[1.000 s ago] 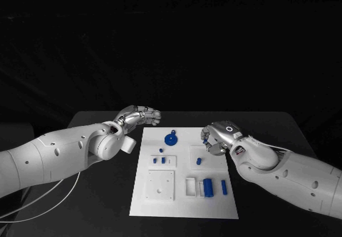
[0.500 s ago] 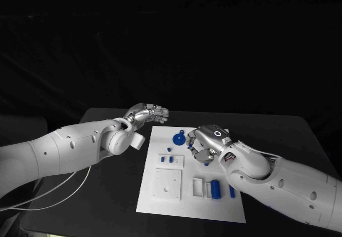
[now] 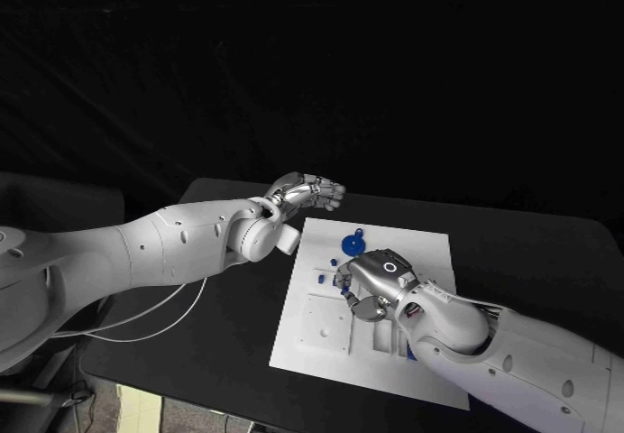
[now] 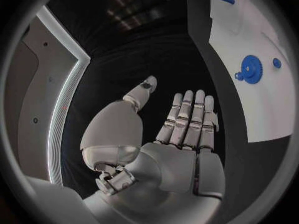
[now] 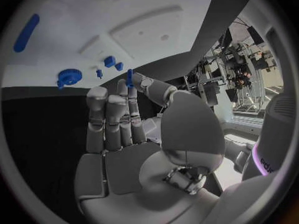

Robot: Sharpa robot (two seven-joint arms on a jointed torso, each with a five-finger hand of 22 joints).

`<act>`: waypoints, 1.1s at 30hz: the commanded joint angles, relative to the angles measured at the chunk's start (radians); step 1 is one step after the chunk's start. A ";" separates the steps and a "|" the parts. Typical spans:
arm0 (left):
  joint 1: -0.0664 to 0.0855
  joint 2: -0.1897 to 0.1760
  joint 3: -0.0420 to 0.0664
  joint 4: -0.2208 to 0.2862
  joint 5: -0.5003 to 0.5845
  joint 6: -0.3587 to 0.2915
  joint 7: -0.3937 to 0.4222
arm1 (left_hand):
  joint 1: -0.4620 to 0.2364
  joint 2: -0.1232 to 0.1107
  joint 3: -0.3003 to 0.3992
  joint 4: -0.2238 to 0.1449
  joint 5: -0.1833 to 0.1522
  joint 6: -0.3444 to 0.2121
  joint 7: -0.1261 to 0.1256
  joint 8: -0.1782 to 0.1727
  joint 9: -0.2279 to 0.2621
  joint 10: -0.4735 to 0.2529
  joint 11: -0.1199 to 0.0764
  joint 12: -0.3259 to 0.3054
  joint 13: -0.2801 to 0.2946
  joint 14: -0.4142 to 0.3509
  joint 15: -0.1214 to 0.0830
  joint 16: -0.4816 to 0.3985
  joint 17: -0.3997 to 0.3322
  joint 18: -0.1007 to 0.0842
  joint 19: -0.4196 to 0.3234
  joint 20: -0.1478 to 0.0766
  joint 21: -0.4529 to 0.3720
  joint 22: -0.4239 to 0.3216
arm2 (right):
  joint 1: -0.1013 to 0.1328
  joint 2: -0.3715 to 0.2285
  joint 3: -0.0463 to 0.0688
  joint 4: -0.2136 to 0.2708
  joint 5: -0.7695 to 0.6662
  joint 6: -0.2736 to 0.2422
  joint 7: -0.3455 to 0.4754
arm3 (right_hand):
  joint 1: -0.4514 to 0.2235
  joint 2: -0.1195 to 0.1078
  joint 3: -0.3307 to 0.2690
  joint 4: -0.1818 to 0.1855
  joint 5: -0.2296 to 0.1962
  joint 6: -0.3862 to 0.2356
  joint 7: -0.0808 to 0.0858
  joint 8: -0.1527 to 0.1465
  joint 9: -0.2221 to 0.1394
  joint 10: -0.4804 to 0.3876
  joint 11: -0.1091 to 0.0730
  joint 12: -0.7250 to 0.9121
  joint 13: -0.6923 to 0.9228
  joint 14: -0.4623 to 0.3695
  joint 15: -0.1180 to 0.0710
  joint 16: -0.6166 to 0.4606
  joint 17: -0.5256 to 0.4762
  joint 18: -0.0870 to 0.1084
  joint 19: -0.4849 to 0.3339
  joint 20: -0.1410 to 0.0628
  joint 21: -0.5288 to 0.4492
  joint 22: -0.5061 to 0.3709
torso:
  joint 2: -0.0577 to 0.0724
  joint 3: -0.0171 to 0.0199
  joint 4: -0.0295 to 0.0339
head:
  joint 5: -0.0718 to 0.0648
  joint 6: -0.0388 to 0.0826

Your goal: Assemble the parts on the task board

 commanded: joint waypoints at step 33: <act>0.006 0.007 0.001 0.003 0.018 -0.006 0.018 | 0.006 -0.003 -0.003 -0.003 -0.009 0.009 0.009 0.004 -0.003 0.008 0.003 0.005 -0.004 0.007 -0.001 0.000 0.002 0.015 0.010 0.002 -0.007 0.001 | -0.046 0.045 -0.041 -0.068 -0.049 0.046 -0.003 | 0.006 0.007 -0.004 -0.001 -0.003 0.002 -0.001 0.002 0.003 0.067 0.011 -0.003 0.004 0.001 -0.007 -0.002 -0.002 0.061 0.000 -0.010 0.009 0.018 | 0.000 0.0022 -0.0003 | 0.030 -0.052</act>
